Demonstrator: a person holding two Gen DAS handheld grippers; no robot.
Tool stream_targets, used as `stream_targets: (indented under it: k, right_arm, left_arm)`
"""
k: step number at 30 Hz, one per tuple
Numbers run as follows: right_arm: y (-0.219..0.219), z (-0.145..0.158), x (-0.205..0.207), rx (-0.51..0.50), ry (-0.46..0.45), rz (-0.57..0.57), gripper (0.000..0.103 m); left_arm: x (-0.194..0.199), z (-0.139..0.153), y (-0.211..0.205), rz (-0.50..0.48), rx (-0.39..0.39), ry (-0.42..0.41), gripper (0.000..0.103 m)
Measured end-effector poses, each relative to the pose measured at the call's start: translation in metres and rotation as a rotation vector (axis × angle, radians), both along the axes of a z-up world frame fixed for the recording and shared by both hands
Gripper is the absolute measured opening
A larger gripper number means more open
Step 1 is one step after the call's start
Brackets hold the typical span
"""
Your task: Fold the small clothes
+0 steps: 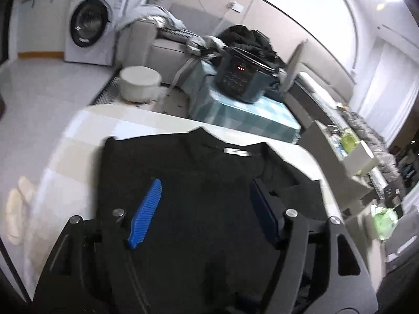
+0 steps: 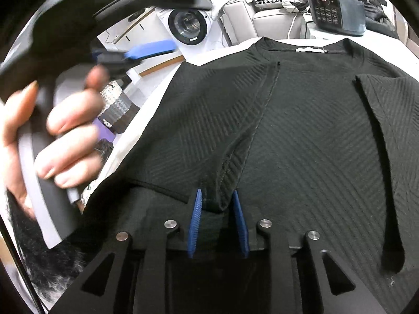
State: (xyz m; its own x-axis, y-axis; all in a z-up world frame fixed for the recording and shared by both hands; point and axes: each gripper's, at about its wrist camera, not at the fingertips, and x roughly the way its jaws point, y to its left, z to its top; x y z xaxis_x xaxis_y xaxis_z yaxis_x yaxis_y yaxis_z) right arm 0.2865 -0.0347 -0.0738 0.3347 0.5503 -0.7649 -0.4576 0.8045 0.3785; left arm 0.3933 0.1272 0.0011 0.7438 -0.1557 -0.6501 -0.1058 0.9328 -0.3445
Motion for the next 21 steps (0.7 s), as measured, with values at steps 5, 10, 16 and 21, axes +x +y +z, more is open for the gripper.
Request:
stream_targets:
  k: [5,10,16,21]
  right_arm:
    - [-0.020,0.003,0.008,0.064,-0.002,-0.087,0.057]
    - [-0.022,-0.001,0.020,0.138,0.050,-0.082,0.057]
    - [-0.005,-0.003,0.022,0.147,0.053,-0.031,0.035]
    - [0.000,-0.004,0.016,0.110,0.023,-0.027,0.008]
  left_arm:
    - [-0.045,-0.015,0.026,0.087,0.054,0.055,0.067]
    - [-0.073,-0.045,0.020,0.050,0.111,0.113,0.067]
    - [-0.090,-0.062,0.017,0.042,0.123,0.150,0.067]
    - [-0.099,-0.057,0.011,0.061,0.182,0.137,0.067]
